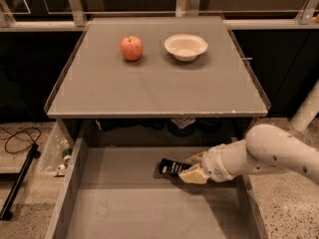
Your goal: Place rxbar chocolate into top drawer
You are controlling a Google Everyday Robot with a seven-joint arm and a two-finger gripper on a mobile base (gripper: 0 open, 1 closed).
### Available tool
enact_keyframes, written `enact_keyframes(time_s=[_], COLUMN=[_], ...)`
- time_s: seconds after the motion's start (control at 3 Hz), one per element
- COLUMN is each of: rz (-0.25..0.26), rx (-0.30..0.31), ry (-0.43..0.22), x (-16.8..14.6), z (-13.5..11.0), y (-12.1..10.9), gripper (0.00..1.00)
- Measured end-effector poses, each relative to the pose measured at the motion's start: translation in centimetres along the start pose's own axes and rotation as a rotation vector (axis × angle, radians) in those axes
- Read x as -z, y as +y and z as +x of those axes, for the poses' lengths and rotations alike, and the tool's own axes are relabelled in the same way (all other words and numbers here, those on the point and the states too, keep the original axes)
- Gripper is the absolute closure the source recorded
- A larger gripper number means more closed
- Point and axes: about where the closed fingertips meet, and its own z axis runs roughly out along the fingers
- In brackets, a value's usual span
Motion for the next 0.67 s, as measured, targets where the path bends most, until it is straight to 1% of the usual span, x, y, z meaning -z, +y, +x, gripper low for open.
enact_keyframes(time_s=[0.33,0.67], rz=[0.032,0.060], rx=[0.007,0.003], ry=[-0.037,-0.064], x=[-1.28,-1.89], z=[0.12,0.48], y=[0.20,0.43], gripper=[1.00,1.00])
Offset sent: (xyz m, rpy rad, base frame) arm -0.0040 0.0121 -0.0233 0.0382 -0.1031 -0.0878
